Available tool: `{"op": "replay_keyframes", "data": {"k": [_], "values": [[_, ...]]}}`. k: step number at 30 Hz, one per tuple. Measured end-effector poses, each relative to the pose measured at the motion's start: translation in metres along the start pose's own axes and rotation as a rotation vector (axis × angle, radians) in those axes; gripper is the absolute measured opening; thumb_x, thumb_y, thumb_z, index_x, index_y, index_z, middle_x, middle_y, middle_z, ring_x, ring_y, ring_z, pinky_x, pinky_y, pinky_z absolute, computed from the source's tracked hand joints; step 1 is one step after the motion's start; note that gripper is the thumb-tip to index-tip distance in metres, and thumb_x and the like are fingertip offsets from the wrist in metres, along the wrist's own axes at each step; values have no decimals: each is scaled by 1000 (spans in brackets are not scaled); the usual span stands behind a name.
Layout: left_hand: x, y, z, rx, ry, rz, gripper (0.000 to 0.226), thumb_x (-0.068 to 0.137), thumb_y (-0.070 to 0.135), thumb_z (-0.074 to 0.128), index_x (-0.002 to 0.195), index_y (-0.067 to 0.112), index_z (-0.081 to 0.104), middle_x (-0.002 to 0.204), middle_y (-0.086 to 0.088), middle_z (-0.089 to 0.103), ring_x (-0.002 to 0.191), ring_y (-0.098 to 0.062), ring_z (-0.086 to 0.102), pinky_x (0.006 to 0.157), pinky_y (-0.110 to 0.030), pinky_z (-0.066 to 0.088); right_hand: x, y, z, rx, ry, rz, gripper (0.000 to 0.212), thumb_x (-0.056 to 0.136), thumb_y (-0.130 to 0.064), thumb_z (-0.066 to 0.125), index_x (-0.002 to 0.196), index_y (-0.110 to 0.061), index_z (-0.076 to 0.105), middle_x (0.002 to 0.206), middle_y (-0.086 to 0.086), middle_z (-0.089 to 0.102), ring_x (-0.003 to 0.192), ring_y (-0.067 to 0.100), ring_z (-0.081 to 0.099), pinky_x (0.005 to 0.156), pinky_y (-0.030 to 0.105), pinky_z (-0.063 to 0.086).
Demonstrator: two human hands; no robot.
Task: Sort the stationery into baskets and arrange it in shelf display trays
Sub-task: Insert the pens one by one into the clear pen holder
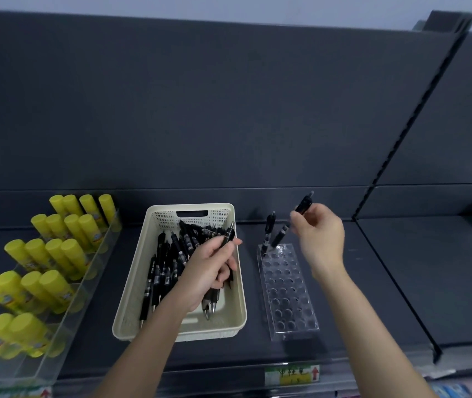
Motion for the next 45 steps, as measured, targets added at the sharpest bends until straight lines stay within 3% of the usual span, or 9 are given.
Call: {"op": "replay_keyframes", "data": {"k": [5, 11, 17, 23, 26, 31, 35, 42, 45], "values": [[3, -2, 2, -43, 13, -22, 31, 97, 6, 36, 108, 9, 65, 73, -5, 63, 53, -11, 47, 45, -22, 36, 8, 6, 8, -139, -40, -86, 4, 89, -16, 63, 88, -12, 65, 78, -8, 66, 77, 11, 62, 64, 13, 41], [1, 0, 1, -1, -7, 27, 27, 101, 16, 44, 120, 22, 62, 73, 0, 62, 53, -11, 50, 44, -22, 38, 15, 0, 23, -200, -109, -168, 1, 87, -15, 64, 86, -14, 64, 75, -10, 64, 73, 4, 59, 62, 8, 40], [0, 4, -5, 15, 34, 63, 21, 100, 20, 48, 105, 18, 68, 71, 1, 60, 48, -7, 43, 40, -18, 28, 14, 13, 35, -359, -184, -187, 14, 86, -14, 65, 79, -4, 59, 70, 2, 62, 68, 18, 56, 54, 16, 39], [2, 2, -6, 13, 54, 52, 22, 89, 26, 52, 92, 15, 71, 75, -2, 63, 57, -14, 48, 52, -22, 40, 8, 23, 44, -366, -238, -161, 13, 87, -12, 63, 85, 0, 61, 77, 9, 65, 76, 27, 60, 68, 35, 50], [1, 5, -7, 65, 55, 83, 19, 88, 25, 54, 88, 15, 70, 75, -2, 64, 63, -14, 54, 58, -22, 45, 8, 23, 42, -369, -248, -144, 9, 88, -11, 64, 90, -2, 62, 83, 6, 66, 79, 24, 60, 68, 29, 49], [0, 7, -7, 104, 69, 123, 12, 94, 8, 56, 95, 11, 67, 78, 2, 68, 70, -11, 62, 63, -20, 49, -12, 16, 20, -186, -121, -88, 14, 84, -10, 69, 94, -17, 63, 82, -9, 64, 78, 6, 60, 76, 20, 49], [-3, 17, 0, 169, 63, 187, 14, 92, 3, 58, 92, 13, 68, 76, 2, 69, 68, -9, 63, 63, -20, 50, -38, 7, 48, 72, -350, 4, 11, 81, -11, 72, 86, -19, 66, 76, -5, 66, 71, 9, 62, 72, 24, 54], [-6, 22, 5, 321, 78, 239, 24, 91, 10, 62, 94, 33, 67, 87, 8, 73, 80, -8, 69, 77, -25, 53, -52, 8, 65, 377, -427, 140, 19, 85, 3, 63, 78, 16, 51, 72, 13, 50, 69, 19, 57, 69, 27, 54], [-8, 34, -7, 478, 240, 320, 30, 88, 16, 65, 92, 46, 63, 95, 16, 68, 89, 5, 62, 80, -9, 45, -38, 1, 46, 490, -336, 135, 14, 87, 4, 60, 83, 16, 53, 77, 14, 50, 66, 16, 61, 69, 27, 57]]}}
Point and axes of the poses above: each hand's wrist, its own x-axis towards the middle knuckle, its own z-axis out of the palm, y = z × x, the point moved 9 cm from there along x, towards the middle knuckle
